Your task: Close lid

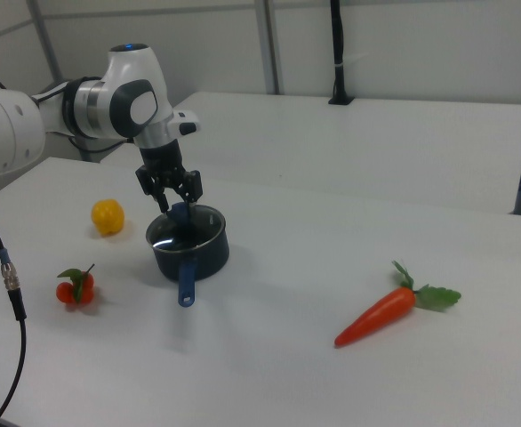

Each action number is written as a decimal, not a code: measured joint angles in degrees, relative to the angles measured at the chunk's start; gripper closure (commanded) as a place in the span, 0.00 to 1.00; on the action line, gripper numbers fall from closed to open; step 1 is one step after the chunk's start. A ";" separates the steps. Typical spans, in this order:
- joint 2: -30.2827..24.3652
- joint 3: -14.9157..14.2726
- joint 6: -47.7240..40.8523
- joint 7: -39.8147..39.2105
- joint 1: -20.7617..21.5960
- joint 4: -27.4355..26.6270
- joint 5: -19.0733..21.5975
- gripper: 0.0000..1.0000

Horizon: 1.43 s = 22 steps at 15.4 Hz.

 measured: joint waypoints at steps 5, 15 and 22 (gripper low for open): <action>-0.01 -0.12 0.00 0.00 -0.02 0.02 -0.01 0.00; -9.80 -2.36 -9.45 0.02 -3.91 -0.39 -0.70 0.00; -26.09 -2.42 -10.29 -0.05 -7.97 -13.51 -0.71 0.00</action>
